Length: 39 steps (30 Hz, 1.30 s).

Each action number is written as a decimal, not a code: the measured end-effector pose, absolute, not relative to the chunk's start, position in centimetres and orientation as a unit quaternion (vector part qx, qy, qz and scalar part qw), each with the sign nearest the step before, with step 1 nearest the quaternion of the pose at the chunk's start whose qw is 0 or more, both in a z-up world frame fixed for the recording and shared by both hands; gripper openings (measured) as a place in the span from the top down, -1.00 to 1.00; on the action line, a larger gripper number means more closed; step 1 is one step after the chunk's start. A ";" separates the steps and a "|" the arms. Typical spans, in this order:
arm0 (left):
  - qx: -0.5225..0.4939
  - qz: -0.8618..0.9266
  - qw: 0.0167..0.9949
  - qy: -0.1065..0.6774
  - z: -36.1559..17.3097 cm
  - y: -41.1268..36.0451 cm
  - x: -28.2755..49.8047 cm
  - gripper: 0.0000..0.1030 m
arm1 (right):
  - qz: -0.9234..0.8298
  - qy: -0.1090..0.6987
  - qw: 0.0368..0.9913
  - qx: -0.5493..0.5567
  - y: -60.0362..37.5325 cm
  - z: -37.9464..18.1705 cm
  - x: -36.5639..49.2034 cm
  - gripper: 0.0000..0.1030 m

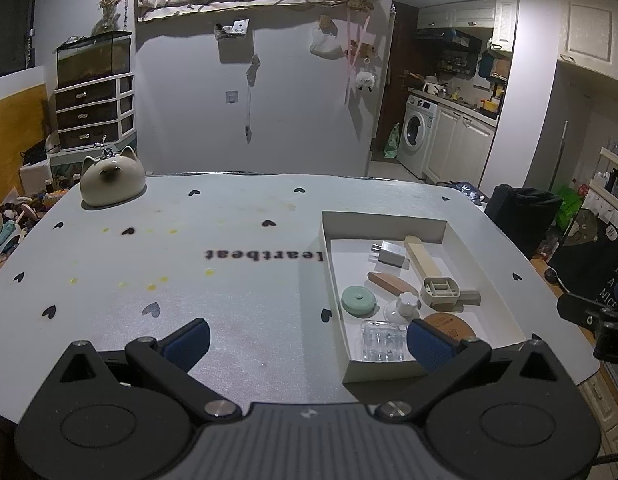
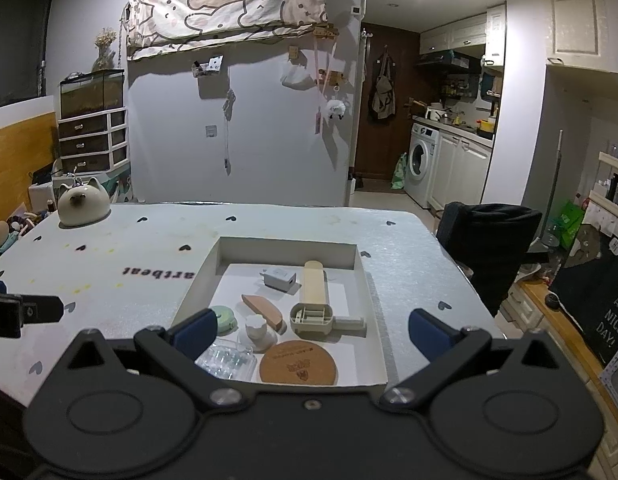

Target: Organize rigid objects

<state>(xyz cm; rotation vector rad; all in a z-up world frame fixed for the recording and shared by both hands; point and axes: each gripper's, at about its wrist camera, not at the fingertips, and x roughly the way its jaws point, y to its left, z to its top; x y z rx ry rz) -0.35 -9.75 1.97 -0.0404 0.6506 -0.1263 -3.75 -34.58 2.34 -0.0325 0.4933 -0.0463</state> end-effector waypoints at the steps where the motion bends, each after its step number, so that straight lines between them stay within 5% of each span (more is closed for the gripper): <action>1: -0.020 -0.062 0.945 0.319 2.0 -9.7 -0.3 -1.00 | -0.022 0.245 0.969 -0.016 -34.5 2.3 -3.5 -1.00; 39: -0.018 -0.062 0.945 0.321 1.8 -9.9 -0.2 -1.00 | -0.023 0.245 0.969 -0.017 -34.5 2.3 -3.4 -1.00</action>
